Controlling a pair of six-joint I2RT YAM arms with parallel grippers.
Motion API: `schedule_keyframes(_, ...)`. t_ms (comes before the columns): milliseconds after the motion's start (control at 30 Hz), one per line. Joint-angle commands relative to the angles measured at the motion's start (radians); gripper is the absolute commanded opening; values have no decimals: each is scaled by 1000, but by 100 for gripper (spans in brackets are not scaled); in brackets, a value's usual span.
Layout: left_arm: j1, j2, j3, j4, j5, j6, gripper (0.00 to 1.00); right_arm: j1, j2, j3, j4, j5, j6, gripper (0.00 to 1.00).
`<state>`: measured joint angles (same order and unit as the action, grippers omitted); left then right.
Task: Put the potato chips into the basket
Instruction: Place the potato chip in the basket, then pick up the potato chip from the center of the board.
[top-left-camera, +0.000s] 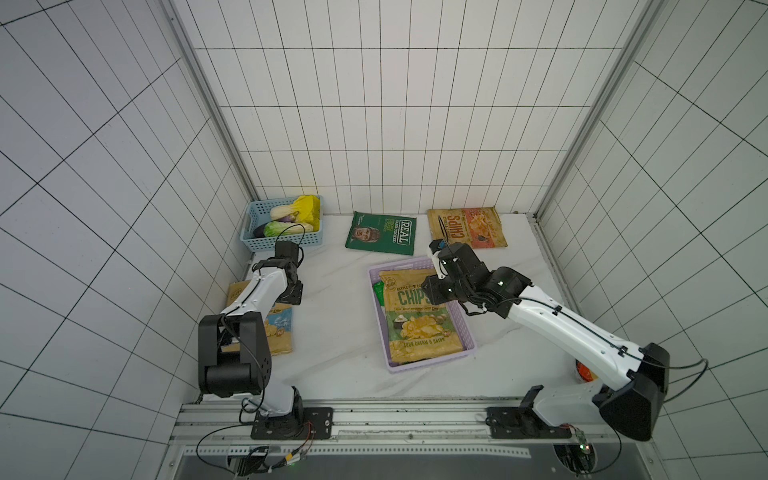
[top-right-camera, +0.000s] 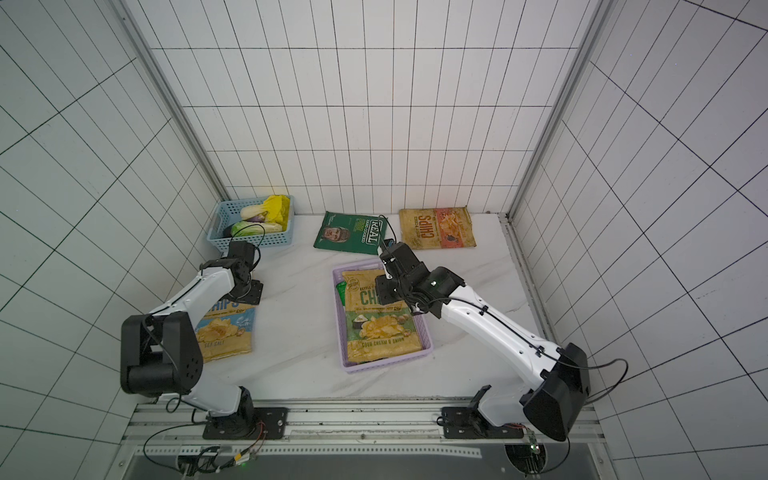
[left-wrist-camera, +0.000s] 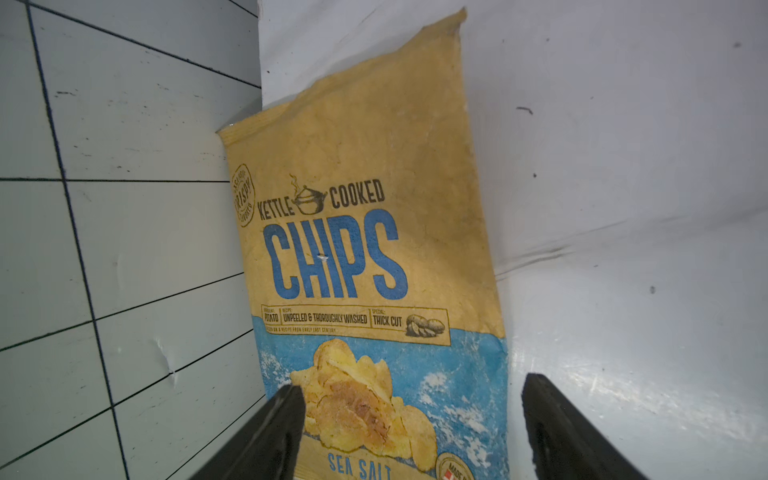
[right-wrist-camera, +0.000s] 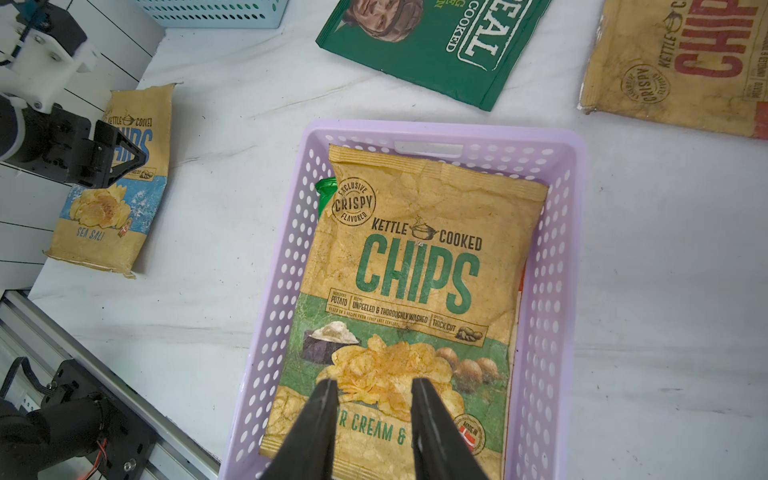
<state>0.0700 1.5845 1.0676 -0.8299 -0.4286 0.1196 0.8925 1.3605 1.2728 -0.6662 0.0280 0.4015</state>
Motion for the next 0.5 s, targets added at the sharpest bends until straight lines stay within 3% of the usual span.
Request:
schedule_keyframes(0, -15, 56, -29, 52, -95, -6, 81, 10, 12, -33, -10, 19, 11, 34)
schedule_keyframes(467, -9, 177, -79, 89, -28, -7, 75, 12, 38, -11, -7, 11, 20, 34)
